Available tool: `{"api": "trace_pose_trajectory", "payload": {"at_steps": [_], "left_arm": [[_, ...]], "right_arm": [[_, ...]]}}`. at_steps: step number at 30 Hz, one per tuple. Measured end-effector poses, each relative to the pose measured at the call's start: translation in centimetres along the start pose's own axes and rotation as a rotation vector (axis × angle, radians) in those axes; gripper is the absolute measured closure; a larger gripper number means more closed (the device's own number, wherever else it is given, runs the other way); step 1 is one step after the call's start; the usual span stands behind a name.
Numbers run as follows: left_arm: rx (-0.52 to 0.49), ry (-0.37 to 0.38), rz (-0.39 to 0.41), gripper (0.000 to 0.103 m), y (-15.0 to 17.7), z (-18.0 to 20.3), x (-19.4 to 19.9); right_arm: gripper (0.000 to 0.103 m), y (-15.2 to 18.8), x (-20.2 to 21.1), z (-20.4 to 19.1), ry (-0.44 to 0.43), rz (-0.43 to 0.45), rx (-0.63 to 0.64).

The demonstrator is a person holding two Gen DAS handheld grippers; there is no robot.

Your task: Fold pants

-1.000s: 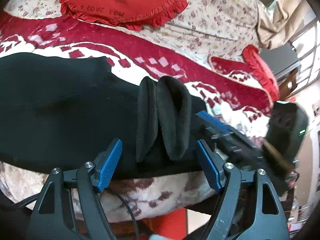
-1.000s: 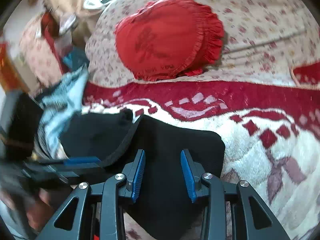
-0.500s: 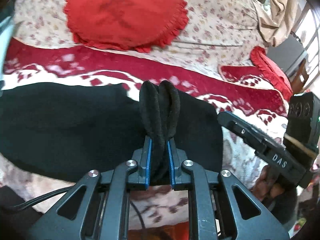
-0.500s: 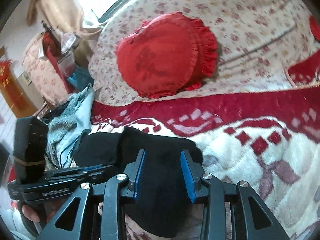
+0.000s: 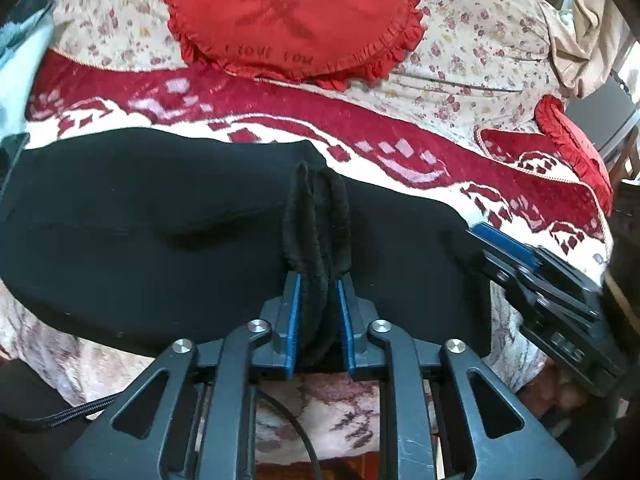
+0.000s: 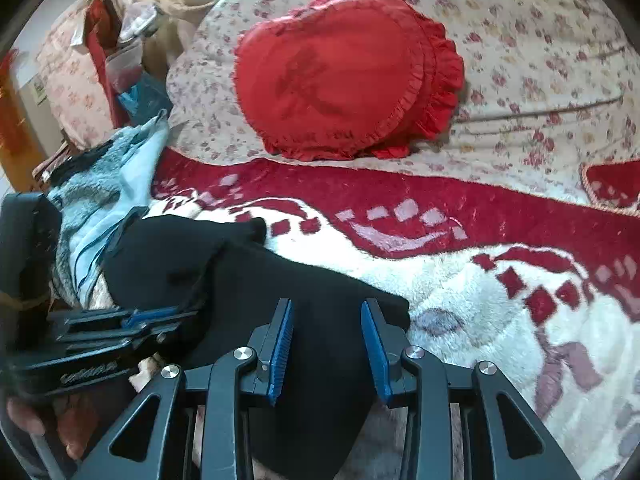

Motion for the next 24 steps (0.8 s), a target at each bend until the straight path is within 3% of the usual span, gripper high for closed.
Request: {"api": "trace_pose_trajectory", "payload": {"at_steps": [9, 14, 24], "left_arm": [[-0.011, -0.032, 0.026, 0.085, 0.4, -0.2, 1.2], [-0.011, -0.05, 0.035, 0.085, 0.6, -0.5, 2.2], [-0.038, -0.146, 0.049, 0.085, 2.3, -2.0, 4.7]], "right_arm": [[0.068, 2.0, 1.7, -2.6, -0.037, -0.007, 0.024], [0.068, 3.6, -0.6, -3.2, -0.056, -0.092, 0.019], [0.068, 2.5, 1.5, -3.9, -0.049, -0.061, 0.006]]}}
Point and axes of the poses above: each gripper's, at about its wrist camera, not at the fingertips, and x roughly against the way its jaws point, z to its right, y to its underside, the point moved 6 cm from there along -x, roughly the way its jaws point, and after that the axes turned 10 degrees about y, right-handed, at the moved point
